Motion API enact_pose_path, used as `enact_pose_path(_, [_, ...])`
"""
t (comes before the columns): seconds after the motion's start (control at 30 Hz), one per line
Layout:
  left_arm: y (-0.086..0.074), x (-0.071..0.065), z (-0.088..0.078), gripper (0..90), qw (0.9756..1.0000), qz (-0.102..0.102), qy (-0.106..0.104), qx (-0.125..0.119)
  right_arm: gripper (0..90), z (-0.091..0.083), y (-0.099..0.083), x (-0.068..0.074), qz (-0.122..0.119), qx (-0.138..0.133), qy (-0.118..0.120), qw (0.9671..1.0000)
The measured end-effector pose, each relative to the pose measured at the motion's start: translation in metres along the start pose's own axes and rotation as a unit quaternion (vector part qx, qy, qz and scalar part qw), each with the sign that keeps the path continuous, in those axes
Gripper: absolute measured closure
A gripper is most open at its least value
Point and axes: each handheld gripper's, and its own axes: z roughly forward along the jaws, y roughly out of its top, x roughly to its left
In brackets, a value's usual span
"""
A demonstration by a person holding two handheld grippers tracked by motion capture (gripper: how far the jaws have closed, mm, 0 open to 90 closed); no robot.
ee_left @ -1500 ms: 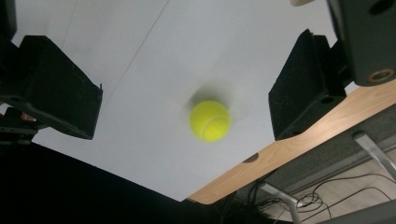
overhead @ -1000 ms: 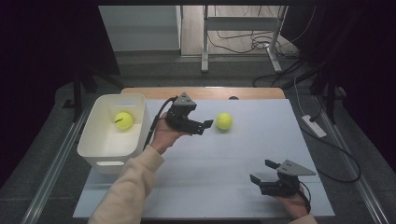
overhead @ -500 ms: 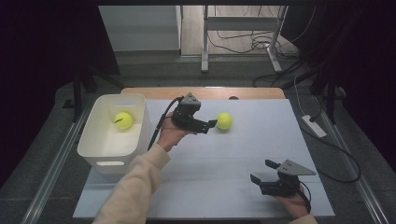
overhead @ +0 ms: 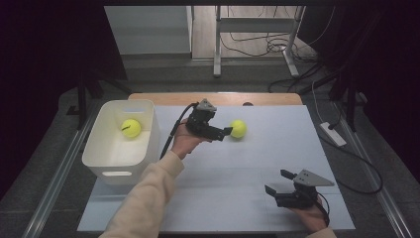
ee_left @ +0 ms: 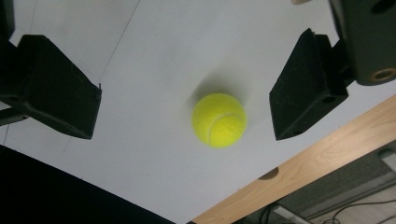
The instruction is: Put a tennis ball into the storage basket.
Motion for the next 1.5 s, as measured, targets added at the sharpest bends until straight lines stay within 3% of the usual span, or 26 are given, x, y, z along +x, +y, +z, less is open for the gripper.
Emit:
enact_pose_path(0.9, [0.002, 0.008, 0.029, 8.0, 0.9996, -0.01, 0.006, 0.026, 13.3, 0.001, 0.0, 0.001, -0.002, 0.001, 0.001, 1.0])
enact_pose_path(1.5, [0.004, 0.011, 0.061, 7.1, 0.9988, -0.012, 0.013, 0.046, 13.3, 0.002, 0.0, 0.001, -0.005, 0.0, 0.004, 1.0])
